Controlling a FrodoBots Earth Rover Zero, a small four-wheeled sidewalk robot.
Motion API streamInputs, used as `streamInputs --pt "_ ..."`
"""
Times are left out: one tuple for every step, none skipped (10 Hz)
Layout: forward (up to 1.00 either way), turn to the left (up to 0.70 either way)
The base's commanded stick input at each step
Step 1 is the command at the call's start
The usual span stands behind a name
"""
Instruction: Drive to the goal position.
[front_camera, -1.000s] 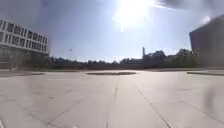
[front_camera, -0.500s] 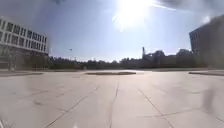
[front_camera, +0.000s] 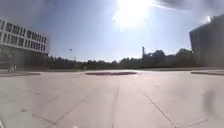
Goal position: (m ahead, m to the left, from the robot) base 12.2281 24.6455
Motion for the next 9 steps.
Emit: streamInputs --pt "0.70 0.00" --pt "0.70 0.00" --pt "0.70 0.00" --pt "0.70 0.00" --pt "0.70 0.00" --pt "0.70 0.00" --pt "0.70 0.00" --pt "0.70 0.00" --pt "0.70 0.00"
